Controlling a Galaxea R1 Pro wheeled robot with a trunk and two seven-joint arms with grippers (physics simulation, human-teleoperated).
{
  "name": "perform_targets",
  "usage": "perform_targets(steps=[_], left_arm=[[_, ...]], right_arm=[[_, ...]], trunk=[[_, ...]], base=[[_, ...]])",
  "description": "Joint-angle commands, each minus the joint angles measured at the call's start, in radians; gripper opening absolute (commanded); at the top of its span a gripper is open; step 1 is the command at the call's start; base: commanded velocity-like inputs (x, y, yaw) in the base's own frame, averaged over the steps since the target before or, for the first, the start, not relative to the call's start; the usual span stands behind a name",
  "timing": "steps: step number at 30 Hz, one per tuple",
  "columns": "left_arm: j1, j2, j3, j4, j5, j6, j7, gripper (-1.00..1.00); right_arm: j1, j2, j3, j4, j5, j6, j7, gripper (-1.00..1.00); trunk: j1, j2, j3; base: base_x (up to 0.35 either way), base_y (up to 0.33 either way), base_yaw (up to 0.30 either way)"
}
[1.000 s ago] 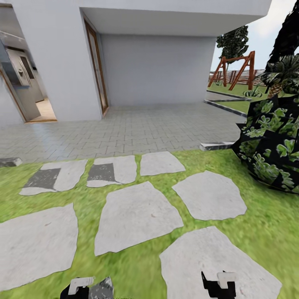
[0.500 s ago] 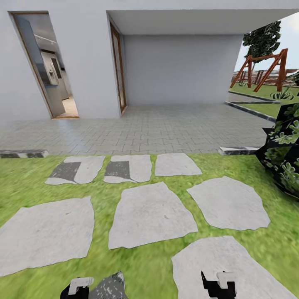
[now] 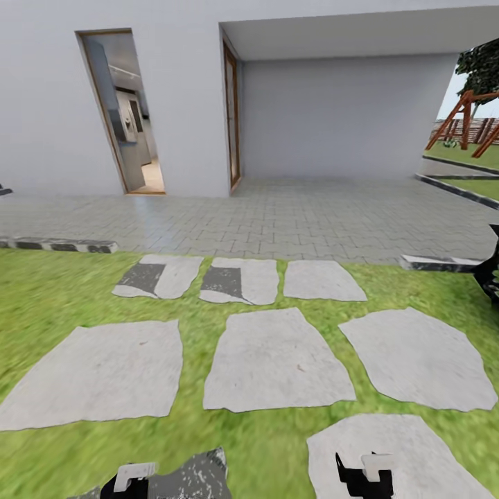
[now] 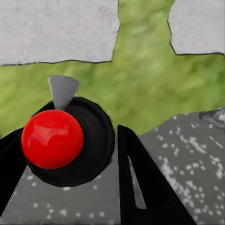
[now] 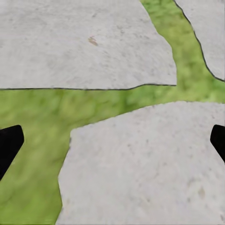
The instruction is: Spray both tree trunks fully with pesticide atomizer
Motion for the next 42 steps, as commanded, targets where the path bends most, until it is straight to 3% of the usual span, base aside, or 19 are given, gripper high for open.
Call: perform_targets(steps=[1, 26, 42], left_arm=[[-0.001, 0.000, 0.001, 0.001, 0.001, -0.003, 0.001, -1.00], [-0.001, -0.002, 0.000, 0.015, 0.002, -0.003, 0.001, -1.00], [-0.001, -0.002, 0.001, 0.016, 0.002, -0.003, 0.001, -1.00]], right_arm=[[0.000, 0.000, 0.001, 0.000, 0.001, -0.003, 0.000, 1.00], [0.000, 0.006, 0.001, 0.002, 0.001, -0.003, 0.000, 1.00], [0.000, 0.006, 0.001, 0.002, 0.001, -0.003, 0.000, 1.00]], trunk=[[0.000, 0.000, -0.001], [0.000, 0.000, 0.000], [0.000, 0.000, 0.000]], base=[[0.000, 0.000, 0.275], [0.000, 0.005, 0.277], [0.023, 0.281, 0.278]])
